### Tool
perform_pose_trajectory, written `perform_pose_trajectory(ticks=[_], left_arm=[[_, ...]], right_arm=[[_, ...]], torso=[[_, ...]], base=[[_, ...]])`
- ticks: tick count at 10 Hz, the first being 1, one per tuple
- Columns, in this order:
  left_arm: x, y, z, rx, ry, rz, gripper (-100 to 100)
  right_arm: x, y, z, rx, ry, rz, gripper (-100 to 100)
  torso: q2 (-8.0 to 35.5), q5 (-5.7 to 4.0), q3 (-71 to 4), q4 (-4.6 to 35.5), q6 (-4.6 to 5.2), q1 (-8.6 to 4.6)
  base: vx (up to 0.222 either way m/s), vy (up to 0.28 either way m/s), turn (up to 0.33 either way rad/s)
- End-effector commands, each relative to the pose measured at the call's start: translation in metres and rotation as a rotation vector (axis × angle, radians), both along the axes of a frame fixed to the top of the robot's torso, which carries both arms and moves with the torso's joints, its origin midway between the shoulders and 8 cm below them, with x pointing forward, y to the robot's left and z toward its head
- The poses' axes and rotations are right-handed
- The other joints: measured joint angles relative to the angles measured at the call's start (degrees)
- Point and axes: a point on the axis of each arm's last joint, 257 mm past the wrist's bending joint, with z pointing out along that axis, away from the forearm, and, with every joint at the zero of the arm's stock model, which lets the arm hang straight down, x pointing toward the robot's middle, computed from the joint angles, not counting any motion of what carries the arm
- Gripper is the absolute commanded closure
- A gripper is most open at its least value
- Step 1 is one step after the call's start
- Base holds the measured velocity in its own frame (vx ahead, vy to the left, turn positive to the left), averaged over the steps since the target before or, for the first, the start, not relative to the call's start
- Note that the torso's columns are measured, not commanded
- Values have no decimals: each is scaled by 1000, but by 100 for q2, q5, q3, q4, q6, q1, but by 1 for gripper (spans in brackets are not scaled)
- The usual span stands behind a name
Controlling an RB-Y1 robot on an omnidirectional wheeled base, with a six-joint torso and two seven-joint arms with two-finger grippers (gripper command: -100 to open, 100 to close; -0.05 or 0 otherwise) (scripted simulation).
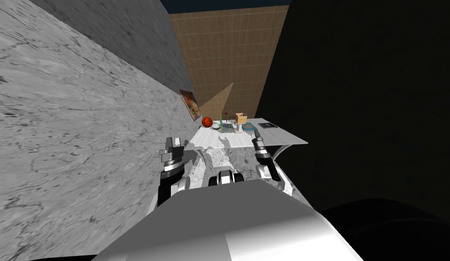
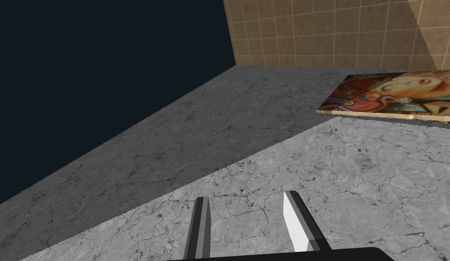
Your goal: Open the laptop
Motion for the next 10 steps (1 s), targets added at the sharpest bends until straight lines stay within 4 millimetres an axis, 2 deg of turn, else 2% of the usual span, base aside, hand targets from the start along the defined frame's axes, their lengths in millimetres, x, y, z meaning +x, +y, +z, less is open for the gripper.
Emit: perform_pose_trajectory(ticks=[1, 4, 7, 10], left_arm=[[0, 0, 0, 0, 0, 0, 0], [0, 0, 0, 0, 0, 0, 0], [0, 0, 0, 0, 0, 0, 0], [0, 0, 0, 0, 0, 0, 0]], right_arm=[[18, -1, -29, -141, 85, -20, -100], [42, -8, -60, -326, 178, -59, -100], [67, -27, -95, -538, 281, -116, -100], [75, -40, -113, -615, 330, -140, -100]], torso=[[0, 0, 0, 0, 0, -2], [-5, 0, -3, -1, 0, -2], [-1, 0, 0, 0, 0, -1], [2, -4, 1, 1, -2, -14]], base=[[-22, 55, 225], [-10, 71, 215], [-9, 84, 284], [-8, 42, 117]])
